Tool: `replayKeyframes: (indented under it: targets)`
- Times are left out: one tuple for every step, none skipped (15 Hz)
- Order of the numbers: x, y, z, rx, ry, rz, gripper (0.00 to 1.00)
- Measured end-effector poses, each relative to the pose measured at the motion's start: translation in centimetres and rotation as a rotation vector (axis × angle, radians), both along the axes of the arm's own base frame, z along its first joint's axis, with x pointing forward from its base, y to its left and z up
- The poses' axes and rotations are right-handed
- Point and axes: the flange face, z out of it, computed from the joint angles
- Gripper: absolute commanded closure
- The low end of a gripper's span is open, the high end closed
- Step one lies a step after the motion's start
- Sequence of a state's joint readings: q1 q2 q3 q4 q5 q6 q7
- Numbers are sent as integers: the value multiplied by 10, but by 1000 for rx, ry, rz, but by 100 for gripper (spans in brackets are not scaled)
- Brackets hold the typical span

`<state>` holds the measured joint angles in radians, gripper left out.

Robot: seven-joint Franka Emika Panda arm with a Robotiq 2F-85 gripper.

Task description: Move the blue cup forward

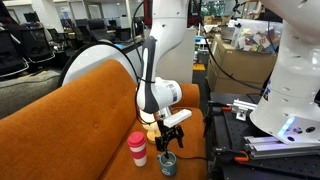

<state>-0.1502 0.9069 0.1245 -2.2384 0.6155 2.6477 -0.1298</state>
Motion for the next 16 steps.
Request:
replayKeyframes:
  targets:
    - [1, 3, -4, -15, -17, 3, 0]
    - [1, 6, -7, -30, -31, 6, 0]
    - [1, 11, -10, -44, -44, 11, 0]
    - [0, 16, -12, -57, -53, 19, 0]
    - [0, 22, -14, -70, -59, 28, 0]
    - [-1, 25, -16, -73, -56, 34, 0]
    - [-1, 26, -16, -74, -55, 36, 0]
    - [-1, 25, -16, -74, -56, 37, 0]
    - [-1, 23, -16, -74, -56, 33, 0]
    - [-1, 22, -16, -74, -56, 32, 0]
    - [-1, 22, -16, -74, -56, 32, 0]
    - [-1, 22, -16, -74, -56, 32, 0]
    - [-1, 22, -16, -74, -56, 32, 0]
    - [-1, 22, -16, -74, -56, 32, 0]
    - [-1, 22, -16, -74, -56, 32, 0]
    - [-1, 22, -16, -74, -56, 32, 0]
